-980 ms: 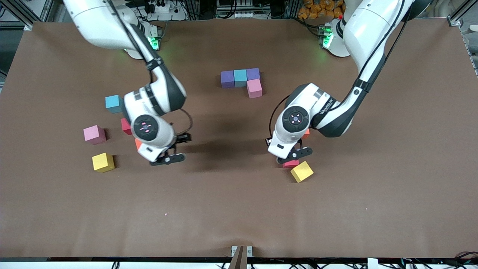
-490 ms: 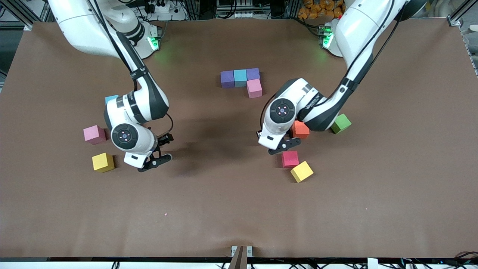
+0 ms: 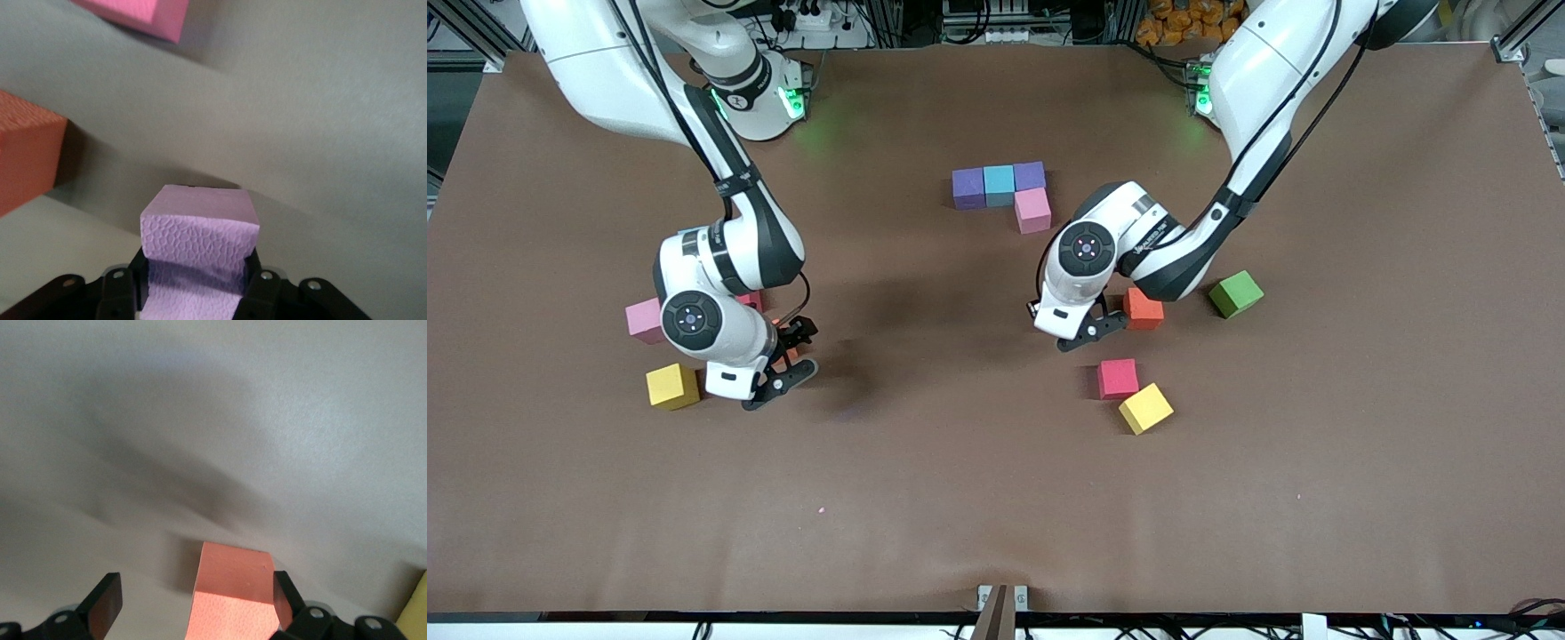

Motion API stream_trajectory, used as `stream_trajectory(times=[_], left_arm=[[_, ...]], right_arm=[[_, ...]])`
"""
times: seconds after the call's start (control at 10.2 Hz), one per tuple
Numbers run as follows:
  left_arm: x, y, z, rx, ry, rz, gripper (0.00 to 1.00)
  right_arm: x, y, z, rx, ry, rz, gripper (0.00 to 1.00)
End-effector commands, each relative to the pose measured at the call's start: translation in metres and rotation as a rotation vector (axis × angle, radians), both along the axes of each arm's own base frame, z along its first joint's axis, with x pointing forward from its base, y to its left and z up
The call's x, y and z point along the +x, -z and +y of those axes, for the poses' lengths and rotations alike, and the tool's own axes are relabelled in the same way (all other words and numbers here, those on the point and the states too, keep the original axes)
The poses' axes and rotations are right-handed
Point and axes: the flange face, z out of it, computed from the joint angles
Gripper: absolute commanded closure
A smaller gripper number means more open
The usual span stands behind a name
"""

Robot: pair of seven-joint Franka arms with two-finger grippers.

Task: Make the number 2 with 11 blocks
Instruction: 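Carry the pink block with the left gripper while the right gripper grasps orange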

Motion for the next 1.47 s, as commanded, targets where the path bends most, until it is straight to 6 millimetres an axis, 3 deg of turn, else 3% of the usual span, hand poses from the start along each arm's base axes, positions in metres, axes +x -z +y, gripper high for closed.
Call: stream_trajectory(times=[0.0, 0.2, 0.49, 0.88, 1.27, 1.37], left_arm=[[-0.021, -0.001, 0.002, -0.014, -0.026, -0.023, 0.90], [-0.038, -0.010, -0.005, -0.015, 0.002, -0.029, 0.90], [-0.076, -0.032, -0.015, -0.020, 0.070, -0.062, 0.90], [-0.105, -0.018, -0.014, -0.055, 0.168, -0.148, 0.90], [-0.127, -0.017, -0.033, -0.058, 0.191, -0.145, 0.87], [-0.140, -0.013, -0.040, -0.052, 0.217, -0.138, 0.87]], right_arm=[[-0.008, -0.011, -0.020, -0.001, 0.010, -0.011, 0.00], [-0.007, -0.015, -0.019, -0.001, 0.020, -0.021, 0.00], [-0.012, -0.011, -0.035, 0.001, 0.092, -0.063, 0.00], [-0.031, 0.007, -0.039, 0.008, 0.123, -0.090, 0.00], [-0.041, 0.023, -0.051, 0.001, 0.142, -0.061, 0.00], [-0.042, 0.025, -0.053, -0.001, 0.145, -0.056, 0.00]])
